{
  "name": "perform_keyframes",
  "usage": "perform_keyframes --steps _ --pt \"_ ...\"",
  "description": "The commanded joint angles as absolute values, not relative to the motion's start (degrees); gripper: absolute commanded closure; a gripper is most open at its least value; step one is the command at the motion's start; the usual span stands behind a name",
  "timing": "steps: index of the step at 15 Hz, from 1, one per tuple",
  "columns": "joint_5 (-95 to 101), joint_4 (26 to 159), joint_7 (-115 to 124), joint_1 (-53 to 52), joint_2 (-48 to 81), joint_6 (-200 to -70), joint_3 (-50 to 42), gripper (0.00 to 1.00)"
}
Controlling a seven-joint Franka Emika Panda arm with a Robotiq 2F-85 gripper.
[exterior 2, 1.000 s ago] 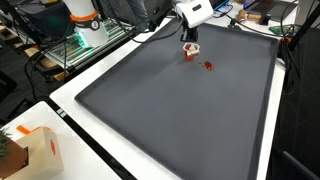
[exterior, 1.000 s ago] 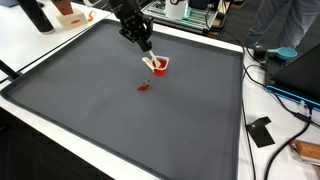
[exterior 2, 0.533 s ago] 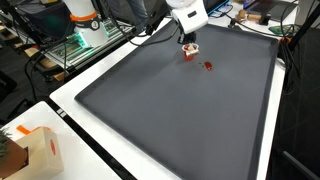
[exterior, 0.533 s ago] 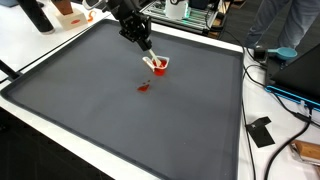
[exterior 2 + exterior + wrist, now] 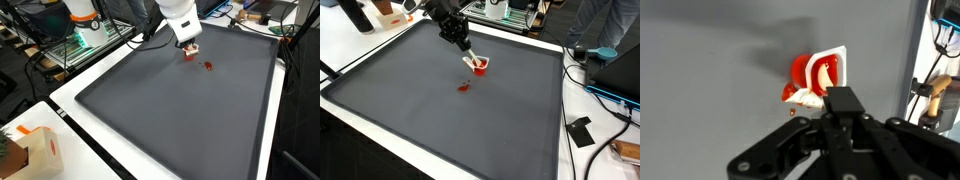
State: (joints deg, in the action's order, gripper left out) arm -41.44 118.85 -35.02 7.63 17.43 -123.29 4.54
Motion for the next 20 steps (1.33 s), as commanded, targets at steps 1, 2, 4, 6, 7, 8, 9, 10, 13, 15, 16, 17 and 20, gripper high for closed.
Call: perform_keyframes --steps 1,2,4,6,7,8,9,10,13,15,16,17,20 --pt "-44.69 118.84 -37.63 8.45 18.24 -121.33 3.92 0.97" --pt "-45.31 118.78 -38.04 8.61 18.39 -120.96 3.78 0.97" --pt "-46.53 118.68 -38.92 8.92 18.57 -120.03 3.46 0.97" --pt "-47.74 118.57 -39.91 9.24 18.78 -119.04 3.12 0.97" --pt "-48.22 118.54 -40.23 9.31 18.86 -118.64 2.9 0.97" --pt "-48.72 118.49 -40.79 9.44 18.96 -118.17 2.7 0.97" --pt "-49.16 118.42 -41.11 9.52 19.09 -117.52 2.44 0.97" --pt "-49.52 118.37 -41.42 9.57 19.18 -117.04 2.22 0.97" --pt "-50.74 118.16 -42.41 9.74 19.62 -115.6 1.57 0.97" --pt "-51.31 118.08 -43.04 9.79 19.98 -115.21 1.15 0.97" --pt "-51.45 118.15 -43.16 9.66 20.03 -115.45 0.93 0.97" --pt "-51.66 118.18 -43.48 9.6 20.05 -115.69 0.78 0.97" --pt "-52.63 118.33 -44.48 9.45 19.99 -116.66 0.56 0.97"
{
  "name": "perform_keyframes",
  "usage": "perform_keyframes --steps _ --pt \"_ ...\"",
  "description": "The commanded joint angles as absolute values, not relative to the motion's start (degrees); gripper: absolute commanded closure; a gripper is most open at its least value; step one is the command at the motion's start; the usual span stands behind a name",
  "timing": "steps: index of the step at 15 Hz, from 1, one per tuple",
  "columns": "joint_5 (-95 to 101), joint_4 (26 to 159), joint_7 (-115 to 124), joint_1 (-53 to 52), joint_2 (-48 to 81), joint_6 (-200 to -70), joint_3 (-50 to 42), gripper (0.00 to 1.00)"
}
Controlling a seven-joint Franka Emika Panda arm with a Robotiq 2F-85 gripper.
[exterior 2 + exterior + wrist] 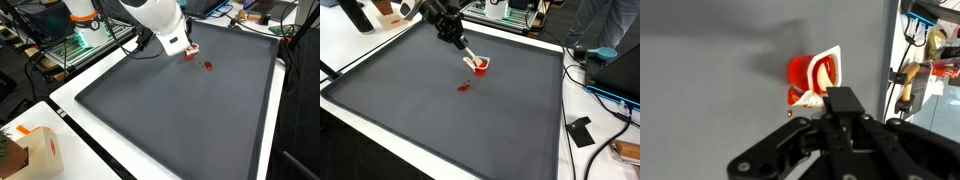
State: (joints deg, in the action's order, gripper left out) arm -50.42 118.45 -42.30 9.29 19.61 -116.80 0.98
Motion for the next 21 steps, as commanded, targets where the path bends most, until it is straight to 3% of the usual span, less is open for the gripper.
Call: perform_keyframes --steps 1,21 --pt "-53.12 118.28 -44.99 9.51 20.06 -116.45 0.54 0.97" --pt "-55.45 116.75 -46.38 10.32 22.54 -110.76 -0.7 0.97"
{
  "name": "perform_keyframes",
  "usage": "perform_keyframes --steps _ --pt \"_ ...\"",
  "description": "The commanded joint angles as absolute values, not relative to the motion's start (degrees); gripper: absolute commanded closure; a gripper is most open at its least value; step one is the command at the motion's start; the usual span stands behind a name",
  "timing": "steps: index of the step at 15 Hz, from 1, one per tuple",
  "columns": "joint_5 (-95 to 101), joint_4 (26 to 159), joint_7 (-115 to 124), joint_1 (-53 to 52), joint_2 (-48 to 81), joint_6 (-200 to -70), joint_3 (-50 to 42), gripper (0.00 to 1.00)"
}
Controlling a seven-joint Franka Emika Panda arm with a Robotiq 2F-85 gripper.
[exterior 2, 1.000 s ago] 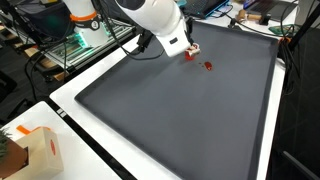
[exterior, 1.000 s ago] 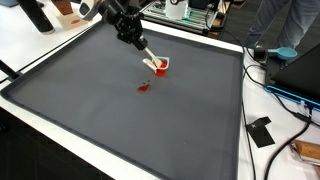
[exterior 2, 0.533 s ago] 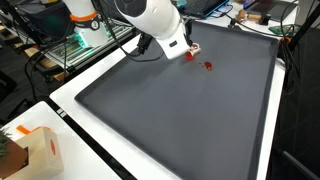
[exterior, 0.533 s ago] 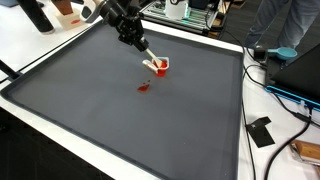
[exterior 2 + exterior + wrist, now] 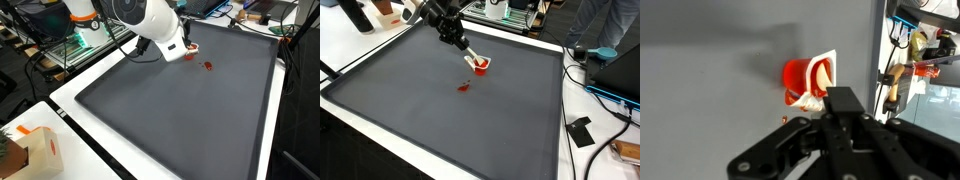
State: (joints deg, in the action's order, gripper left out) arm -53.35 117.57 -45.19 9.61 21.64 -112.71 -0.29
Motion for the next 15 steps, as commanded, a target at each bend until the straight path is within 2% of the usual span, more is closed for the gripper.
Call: perform_keyframes --steps 1,15 --pt "-55.66 116.62 -46.35 10.41 22.68 -110.51 -0.78 0.97" --pt "-59.27 115.3 -46.88 11.97 24.25 -105.82 -2.63 0.97"
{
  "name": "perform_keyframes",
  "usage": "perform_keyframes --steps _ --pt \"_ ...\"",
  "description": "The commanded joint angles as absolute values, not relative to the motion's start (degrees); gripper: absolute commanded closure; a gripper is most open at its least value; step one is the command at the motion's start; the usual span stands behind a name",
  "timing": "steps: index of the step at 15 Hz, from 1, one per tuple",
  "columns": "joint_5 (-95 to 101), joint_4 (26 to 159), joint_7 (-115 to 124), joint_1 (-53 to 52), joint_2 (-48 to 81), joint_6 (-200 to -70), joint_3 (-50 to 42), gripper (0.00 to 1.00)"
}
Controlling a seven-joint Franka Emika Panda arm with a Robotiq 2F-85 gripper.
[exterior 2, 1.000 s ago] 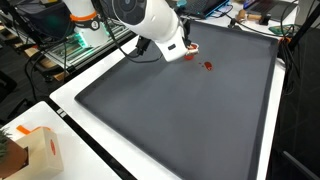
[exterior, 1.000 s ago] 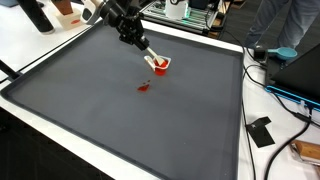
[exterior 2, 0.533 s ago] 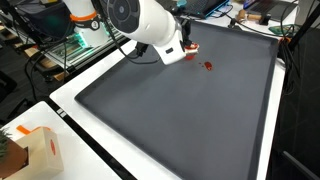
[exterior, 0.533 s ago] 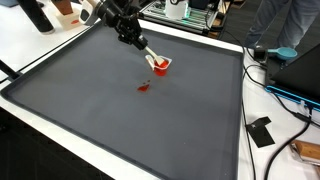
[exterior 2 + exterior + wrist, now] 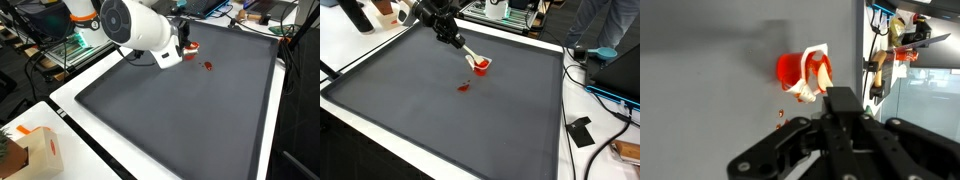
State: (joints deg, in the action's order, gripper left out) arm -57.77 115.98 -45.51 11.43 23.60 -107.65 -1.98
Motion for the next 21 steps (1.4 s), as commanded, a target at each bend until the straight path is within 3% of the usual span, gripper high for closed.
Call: perform_keyframes --steps 1,21 --pt "-59.32 115.16 -47.05 12.07 24.19 -105.64 -2.73 0.97" --pt "-52.94 115.48 -45.15 7.25 24.31 -114.16 -1.97 0.97"
